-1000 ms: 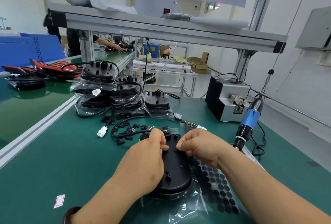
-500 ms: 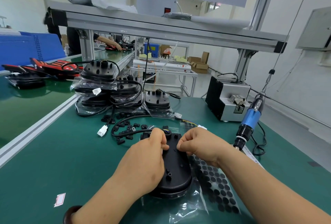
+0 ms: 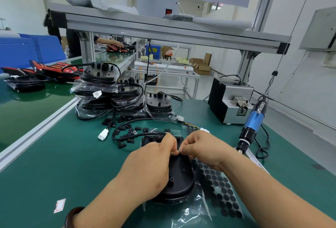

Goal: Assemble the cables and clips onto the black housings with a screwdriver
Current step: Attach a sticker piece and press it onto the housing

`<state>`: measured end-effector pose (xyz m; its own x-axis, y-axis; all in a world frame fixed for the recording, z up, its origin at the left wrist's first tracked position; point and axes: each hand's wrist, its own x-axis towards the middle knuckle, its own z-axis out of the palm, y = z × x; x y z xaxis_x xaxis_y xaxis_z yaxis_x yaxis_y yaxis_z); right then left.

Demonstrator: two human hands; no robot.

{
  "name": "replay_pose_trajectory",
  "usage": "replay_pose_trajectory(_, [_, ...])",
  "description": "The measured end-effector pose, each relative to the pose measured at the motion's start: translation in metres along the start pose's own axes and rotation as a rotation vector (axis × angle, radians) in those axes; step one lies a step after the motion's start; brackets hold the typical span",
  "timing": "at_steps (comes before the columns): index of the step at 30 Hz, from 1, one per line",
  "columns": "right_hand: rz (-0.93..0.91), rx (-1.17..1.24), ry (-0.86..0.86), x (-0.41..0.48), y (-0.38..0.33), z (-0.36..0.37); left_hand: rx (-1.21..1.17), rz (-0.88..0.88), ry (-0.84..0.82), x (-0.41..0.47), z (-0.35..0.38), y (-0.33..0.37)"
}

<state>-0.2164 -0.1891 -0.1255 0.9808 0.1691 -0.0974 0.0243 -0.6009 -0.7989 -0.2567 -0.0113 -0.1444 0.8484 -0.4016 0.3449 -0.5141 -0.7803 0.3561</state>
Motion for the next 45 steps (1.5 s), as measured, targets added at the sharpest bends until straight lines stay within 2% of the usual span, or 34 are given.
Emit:
replay_pose_trajectory(7, [0.033,0.03,0.001,0.0,0.002,-0.003,0.053,0.02,-0.073,0.003,-0.006,0.002])
replay_pose_trajectory(13, [0.071,0.429,0.301,-0.008,0.019,-0.005,0.028,0.036,-0.067,0.0,-0.003,0.0])
replay_pose_trajectory(20, [0.068,0.521,0.355,-0.027,0.031,0.013,0.085,0.065,-0.036,0.004,-0.001,0.001])
replay_pose_trajectory(29, [-0.04,0.162,0.365,-0.031,0.031,0.025,0.267,0.147,-0.16,0.012,-0.004,0.001])
replay_pose_trajectory(35, [-0.288,-0.286,0.378,-0.037,0.027,0.032,0.322,0.222,-0.146,0.015,-0.003,0.0])
replay_pose_trajectory(42, [-0.3,-0.458,0.306,-0.037,0.021,0.028,0.163,0.152,-0.139,0.01,-0.009,0.001])
replay_pose_trajectory(45, [-0.297,-0.466,0.296,-0.037,0.02,0.029,0.179,0.151,-0.121,0.008,-0.007,0.0])
